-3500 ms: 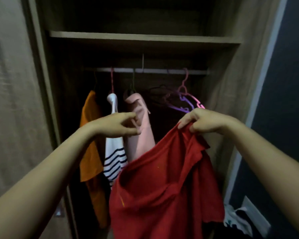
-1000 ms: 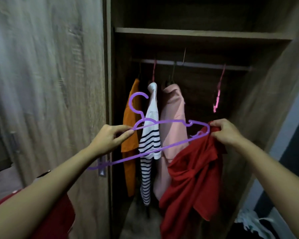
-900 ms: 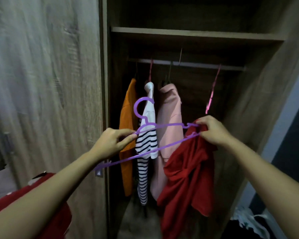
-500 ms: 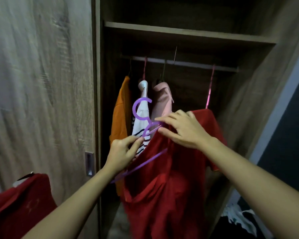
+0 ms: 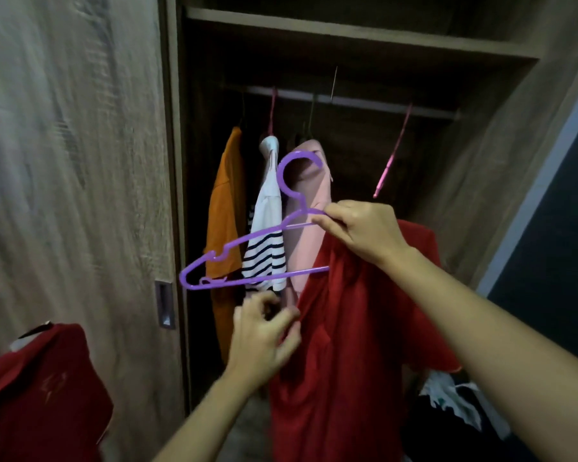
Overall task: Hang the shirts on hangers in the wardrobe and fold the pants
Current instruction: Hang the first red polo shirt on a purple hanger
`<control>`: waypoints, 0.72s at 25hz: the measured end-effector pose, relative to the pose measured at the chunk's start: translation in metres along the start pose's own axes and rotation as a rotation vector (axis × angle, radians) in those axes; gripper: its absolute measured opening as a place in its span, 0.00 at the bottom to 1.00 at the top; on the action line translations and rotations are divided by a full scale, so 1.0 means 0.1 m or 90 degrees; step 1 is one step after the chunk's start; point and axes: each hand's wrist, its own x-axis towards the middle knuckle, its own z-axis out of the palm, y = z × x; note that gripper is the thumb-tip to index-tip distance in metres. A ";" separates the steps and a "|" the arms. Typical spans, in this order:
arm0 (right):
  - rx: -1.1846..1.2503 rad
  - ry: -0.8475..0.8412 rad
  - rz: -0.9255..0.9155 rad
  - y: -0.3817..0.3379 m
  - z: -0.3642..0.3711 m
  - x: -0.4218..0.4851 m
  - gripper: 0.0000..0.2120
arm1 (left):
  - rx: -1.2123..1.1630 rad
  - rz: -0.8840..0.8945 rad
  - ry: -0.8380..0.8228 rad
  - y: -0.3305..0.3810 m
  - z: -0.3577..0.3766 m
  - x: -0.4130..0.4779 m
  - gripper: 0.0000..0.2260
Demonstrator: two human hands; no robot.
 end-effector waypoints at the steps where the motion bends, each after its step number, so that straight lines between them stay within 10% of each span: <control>1: 0.003 0.007 -0.001 0.01 -0.04 0.05 0.20 | 0.013 -0.080 -0.090 -0.01 0.15 -0.09 0.11; 4: -0.010 0.050 -0.026 0.06 -0.19 0.13 0.20 | -0.136 -0.353 -0.325 -0.24 0.32 -0.04 0.24; 9: -0.081 0.044 -0.083 0.37 -0.15 -0.24 0.26 | -0.575 -0.615 -0.397 -0.81 -0.10 0.29 0.33; 13: -0.146 -0.042 -0.068 0.37 0.11 -0.63 0.24 | -0.221 -0.516 -0.553 -0.92 -0.39 0.71 0.19; 18: -0.009 -0.127 0.221 -0.12 0.23 -0.46 0.21 | 0.068 -0.233 -0.320 -0.13 -0.39 0.99 0.09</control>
